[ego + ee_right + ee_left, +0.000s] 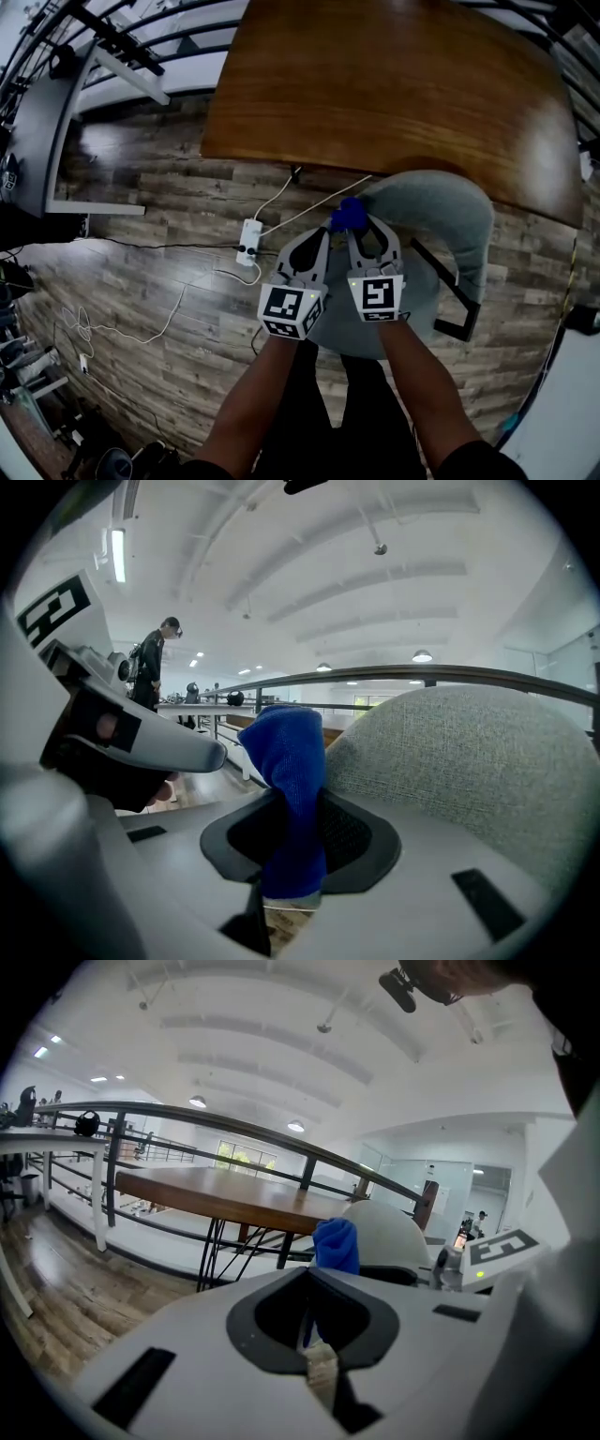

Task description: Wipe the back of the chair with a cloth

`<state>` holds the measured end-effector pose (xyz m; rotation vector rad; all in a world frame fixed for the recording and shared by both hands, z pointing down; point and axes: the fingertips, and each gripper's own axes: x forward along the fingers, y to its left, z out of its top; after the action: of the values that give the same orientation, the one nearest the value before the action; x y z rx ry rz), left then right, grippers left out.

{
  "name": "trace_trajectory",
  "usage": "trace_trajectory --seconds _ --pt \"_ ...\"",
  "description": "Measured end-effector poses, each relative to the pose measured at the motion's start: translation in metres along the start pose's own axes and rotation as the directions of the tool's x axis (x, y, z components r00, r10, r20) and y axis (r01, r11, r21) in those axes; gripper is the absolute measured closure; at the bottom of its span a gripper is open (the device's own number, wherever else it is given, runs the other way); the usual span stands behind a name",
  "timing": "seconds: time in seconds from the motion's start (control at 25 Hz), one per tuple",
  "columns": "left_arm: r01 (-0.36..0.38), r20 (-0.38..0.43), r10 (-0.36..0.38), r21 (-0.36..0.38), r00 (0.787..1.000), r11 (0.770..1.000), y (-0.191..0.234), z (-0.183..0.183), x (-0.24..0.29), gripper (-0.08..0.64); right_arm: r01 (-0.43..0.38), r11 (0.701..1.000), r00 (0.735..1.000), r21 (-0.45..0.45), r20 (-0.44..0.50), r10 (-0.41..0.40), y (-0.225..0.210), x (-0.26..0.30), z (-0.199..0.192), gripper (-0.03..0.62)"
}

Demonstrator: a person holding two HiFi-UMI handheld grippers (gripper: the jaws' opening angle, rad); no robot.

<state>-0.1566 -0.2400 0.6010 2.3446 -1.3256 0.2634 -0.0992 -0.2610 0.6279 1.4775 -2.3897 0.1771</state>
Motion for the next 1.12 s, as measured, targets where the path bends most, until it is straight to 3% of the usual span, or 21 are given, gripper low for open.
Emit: trace_trajectory --seconds 0.32,0.6,0.76,1.12 --pt "0.067 -0.001 -0.067 -0.026 0.998 0.997 -0.018 -0.003 0.022 0.552 0.118 0.993 0.993 0.019 -0.019 -0.117 -0.033 -0.007 -0.011 0.491" --pt "0.148 -0.033 -0.145 0.117 0.989 0.982 -0.049 -0.003 0.049 0.552 0.143 0.989 0.989 0.039 0.028 -0.144 -0.061 -0.011 -0.020 0.491" --pt "0.183 -0.053 -0.176 0.190 0.983 0.965 -0.065 -0.008 0.058 0.552 0.204 0.975 0.978 0.087 0.029 -0.207 -0.085 -0.019 -0.025 0.491" --pt "0.207 -0.067 -0.198 0.187 0.978 0.960 -0.085 -0.017 0.070 0.552 0.310 0.943 0.950 0.125 0.010 -0.313 -0.130 -0.043 -0.041 0.491"
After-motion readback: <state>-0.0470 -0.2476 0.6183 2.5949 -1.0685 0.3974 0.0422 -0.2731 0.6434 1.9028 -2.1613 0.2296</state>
